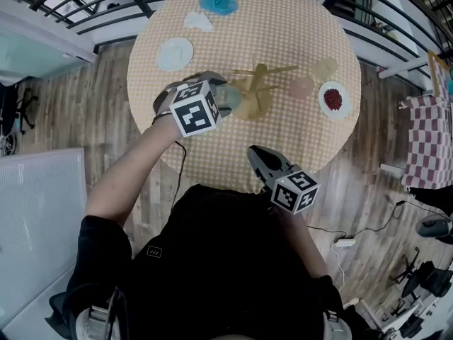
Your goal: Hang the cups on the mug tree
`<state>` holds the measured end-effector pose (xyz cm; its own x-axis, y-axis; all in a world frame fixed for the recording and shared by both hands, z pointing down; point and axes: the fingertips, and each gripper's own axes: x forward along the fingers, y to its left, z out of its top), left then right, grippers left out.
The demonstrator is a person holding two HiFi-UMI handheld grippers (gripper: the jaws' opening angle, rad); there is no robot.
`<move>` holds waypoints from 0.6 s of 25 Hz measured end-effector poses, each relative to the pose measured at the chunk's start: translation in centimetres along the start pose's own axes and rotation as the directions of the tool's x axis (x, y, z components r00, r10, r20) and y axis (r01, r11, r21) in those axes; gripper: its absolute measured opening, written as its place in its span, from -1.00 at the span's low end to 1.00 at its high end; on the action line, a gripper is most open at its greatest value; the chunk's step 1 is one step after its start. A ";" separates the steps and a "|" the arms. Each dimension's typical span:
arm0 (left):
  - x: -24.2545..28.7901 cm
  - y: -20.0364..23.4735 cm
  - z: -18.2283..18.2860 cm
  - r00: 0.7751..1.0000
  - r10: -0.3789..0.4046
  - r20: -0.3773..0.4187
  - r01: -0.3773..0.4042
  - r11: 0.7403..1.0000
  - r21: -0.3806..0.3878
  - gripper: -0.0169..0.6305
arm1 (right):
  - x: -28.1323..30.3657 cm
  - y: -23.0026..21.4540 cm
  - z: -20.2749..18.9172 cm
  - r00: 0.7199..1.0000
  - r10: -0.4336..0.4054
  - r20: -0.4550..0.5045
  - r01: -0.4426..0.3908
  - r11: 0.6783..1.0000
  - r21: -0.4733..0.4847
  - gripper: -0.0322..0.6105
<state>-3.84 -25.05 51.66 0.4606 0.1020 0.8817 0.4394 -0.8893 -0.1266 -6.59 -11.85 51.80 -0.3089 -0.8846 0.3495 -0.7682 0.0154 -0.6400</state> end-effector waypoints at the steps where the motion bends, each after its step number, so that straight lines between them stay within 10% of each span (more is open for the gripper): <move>1: 0.4 0.0 -0.2 1.000 -0.006 -0.005 0.006 1.000 0.002 -0.02 | -0.1 -0.3 -0.3 1.000 -0.006 -0.004 0.006 1.000 0.010 -0.83; 15: 4.5 0.4 -3.3 0.996 -0.055 -0.069 0.061 0.994 0.087 -0.03 | 1.5 -0.9 -2.8 0.998 -0.029 -0.057 0.033 0.997 0.071 -0.83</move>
<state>-4.13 -26.37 57.03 0.3816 0.1198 0.9165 0.5323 -0.8391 -0.1119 -7.98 -11.90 54.86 -0.3181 -0.8567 0.4061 -0.7360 -0.0468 -0.6753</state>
